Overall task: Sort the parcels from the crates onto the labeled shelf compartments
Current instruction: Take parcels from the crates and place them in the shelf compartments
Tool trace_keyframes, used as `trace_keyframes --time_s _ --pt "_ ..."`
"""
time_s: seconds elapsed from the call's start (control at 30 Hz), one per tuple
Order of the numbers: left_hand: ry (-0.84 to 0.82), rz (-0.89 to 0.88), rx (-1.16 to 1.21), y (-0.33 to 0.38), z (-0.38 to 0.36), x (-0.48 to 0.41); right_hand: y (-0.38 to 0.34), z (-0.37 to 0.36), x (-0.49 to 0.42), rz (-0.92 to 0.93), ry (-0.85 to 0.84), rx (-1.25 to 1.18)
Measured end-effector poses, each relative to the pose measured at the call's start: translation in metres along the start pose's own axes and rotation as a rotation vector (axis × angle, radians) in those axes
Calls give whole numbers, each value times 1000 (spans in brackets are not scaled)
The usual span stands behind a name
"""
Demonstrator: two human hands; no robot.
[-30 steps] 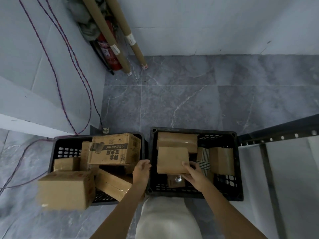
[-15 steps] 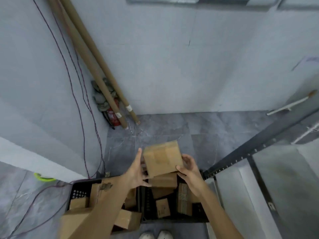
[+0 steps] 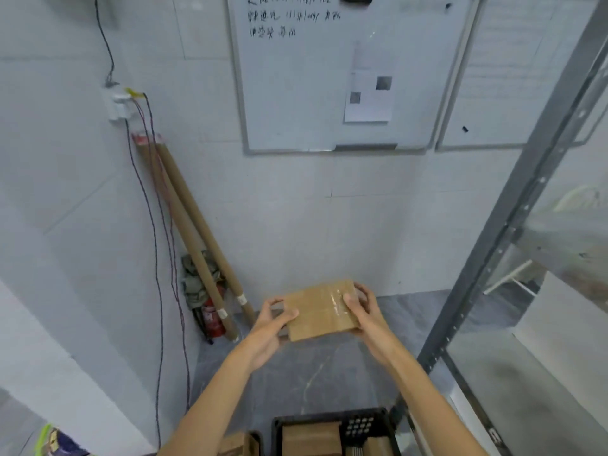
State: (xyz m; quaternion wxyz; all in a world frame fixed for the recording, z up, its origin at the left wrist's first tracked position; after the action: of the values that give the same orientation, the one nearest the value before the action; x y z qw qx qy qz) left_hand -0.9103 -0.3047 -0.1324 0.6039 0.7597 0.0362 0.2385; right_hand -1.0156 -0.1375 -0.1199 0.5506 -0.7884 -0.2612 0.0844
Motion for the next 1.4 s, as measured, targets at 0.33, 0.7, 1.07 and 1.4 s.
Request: trace_keyframes --time_s 0.33,0.7,1.07,1.4 --pt "-102 -335 -472 31 -19 9 -28 15 6 11 110 -129" --pt "-154 -279 -66 40 -39 6 -70 19 0 227 15 -134" --pt "19 -280 75 48 -59 -9 -83 16 -8 299 110 7" --pt "123 -232 -180 70 -96 -13 -111 44 13 357 189 -92"
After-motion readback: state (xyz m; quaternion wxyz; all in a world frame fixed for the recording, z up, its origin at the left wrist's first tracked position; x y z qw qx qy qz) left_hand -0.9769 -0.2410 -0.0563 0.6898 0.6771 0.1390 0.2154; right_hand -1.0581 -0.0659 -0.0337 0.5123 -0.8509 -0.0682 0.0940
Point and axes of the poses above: each hand's wrist, its own x-axis away from the middle knuckle, its own z-axis out of the back of the hand, y = z × x, the point moved 5 cm from there along -x, towards the middle knuckle, and after that the axes turned 14 degrees about -x, right-handed, at the moved point
